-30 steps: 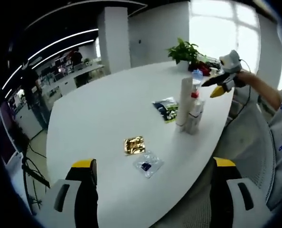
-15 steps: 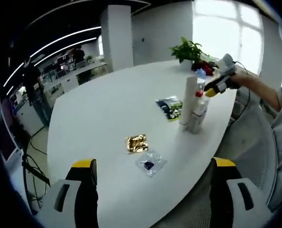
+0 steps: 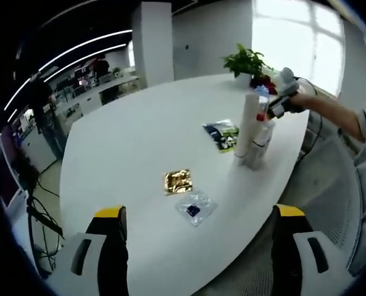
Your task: Arrange the skincare products in the storage area until every visible bottle or jar stands upright without overlapping.
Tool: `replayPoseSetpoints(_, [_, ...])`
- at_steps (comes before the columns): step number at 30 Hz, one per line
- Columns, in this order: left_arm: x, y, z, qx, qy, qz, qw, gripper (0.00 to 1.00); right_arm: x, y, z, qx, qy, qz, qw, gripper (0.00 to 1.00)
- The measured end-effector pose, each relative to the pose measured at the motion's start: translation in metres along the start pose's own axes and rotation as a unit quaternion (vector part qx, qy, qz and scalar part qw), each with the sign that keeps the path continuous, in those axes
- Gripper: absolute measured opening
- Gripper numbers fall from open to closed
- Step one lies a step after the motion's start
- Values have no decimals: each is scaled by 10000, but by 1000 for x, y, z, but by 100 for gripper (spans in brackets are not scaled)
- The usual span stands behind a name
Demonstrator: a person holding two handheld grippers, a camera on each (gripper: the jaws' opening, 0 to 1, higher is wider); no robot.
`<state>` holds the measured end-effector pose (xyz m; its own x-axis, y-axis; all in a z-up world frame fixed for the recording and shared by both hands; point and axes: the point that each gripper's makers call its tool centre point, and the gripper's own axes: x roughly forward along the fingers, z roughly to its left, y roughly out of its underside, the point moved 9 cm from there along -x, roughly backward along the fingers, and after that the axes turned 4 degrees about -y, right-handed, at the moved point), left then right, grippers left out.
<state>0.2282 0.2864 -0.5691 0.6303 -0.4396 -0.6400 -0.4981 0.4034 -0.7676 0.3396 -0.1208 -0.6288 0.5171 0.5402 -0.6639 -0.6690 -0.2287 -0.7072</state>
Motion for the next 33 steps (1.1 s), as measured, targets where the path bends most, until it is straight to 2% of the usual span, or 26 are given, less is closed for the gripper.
replayPoseSetpoints(7, [1,1,2,-42,-16,23,10000,94,16,-1,-2,35,-49,148,9999,34])
replayPoseSetpoints(18, [3,6,6,-124,-45,97,9999,92,38,5,-12,335,-52,356,9988,25])
replayPoseSetpoints(24, [6,5,7,-163,-20,84,9998,91,45,7,-19,582,-56,295,9979,20])
replayPoseSetpoints(33, [18,-5,11,-183,107,84,9997,85,55,6,-21,680,-73,305,9972,16])
